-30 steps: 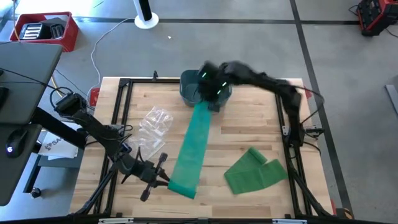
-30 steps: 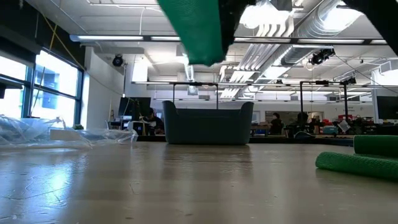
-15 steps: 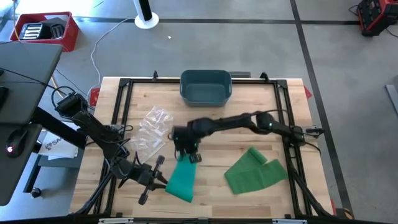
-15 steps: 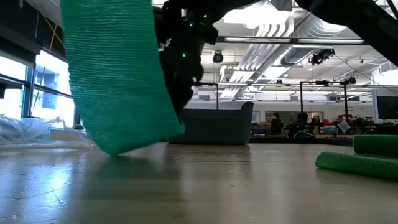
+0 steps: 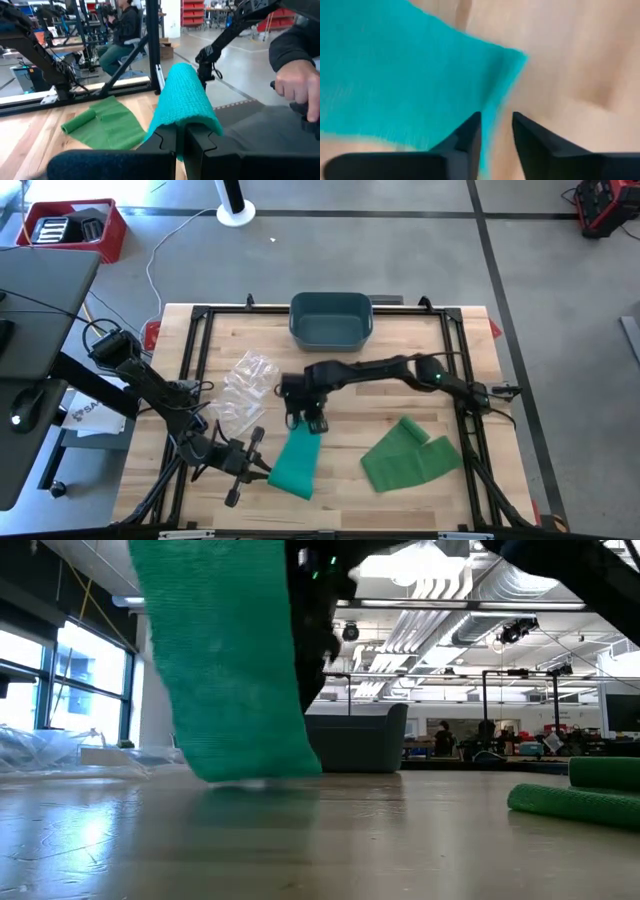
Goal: Roll bandage
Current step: Roll the blue bandage
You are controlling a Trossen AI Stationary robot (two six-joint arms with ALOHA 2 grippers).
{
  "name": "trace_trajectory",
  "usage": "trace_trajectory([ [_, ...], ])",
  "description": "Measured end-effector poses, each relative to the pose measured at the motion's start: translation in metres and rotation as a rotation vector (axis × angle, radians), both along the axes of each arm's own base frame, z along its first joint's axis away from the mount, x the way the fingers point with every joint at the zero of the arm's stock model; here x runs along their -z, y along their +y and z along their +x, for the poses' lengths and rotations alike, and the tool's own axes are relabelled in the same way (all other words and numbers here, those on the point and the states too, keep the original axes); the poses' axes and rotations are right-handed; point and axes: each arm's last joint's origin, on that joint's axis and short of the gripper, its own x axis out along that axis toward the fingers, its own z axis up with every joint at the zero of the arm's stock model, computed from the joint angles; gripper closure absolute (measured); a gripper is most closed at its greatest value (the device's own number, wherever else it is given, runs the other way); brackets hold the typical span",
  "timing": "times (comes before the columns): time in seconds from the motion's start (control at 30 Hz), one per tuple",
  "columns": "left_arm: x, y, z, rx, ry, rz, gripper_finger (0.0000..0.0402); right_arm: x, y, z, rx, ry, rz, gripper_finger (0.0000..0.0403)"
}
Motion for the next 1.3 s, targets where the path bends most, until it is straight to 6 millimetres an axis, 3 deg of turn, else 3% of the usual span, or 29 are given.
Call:
trace_trajectory([
  [0.2, -0.003, 0.000, 0.000, -0.011, -0.024, -0.015, 0.0401, -0.048, 0.007, -0.029, -0.009, 0.073, 0.002, 0.0267],
  [0.47, -0.019, 0.001, 0.003, -0.062, -0.120, -0.056, 0.0401, -0.110, 0.056, -0.080, -0.072, 0.149, -0.074, 0.0282],
  [0.67, -0.043, -0.002, 0.010, -0.154, -0.149, 0.030, 0.0401, -0.163, 0.096, -0.126, -0.047, 0.066, -0.091, 0.0296],
  [0.83, -0.055, 0.009, 0.021, -0.294, -0.156, 0.111, 0.0401, -0.200, 0.122, -0.162, 0.005, -0.090, -0.172, 0.0304],
  [1.0, -0.078, 0.020, 0.029, -0.376, -0.193, 0.079, 0.0401, -0.215, 0.141, -0.180, 0.005, -0.185, -0.185, 0.0304],
  [1.1, -0.093, 0.022, 0.030, -0.388, -0.193, 0.149, 0.0401, -0.216, 0.146, -0.184, -0.036, -0.195, -0.187, 0.0304],
  [1.3, -0.092, 0.050, 0.034, -0.520, -0.044, 0.280, 0.0401, -0.209, 0.146, -0.178, -0.122, -0.241, -0.195, 0.0305],
])
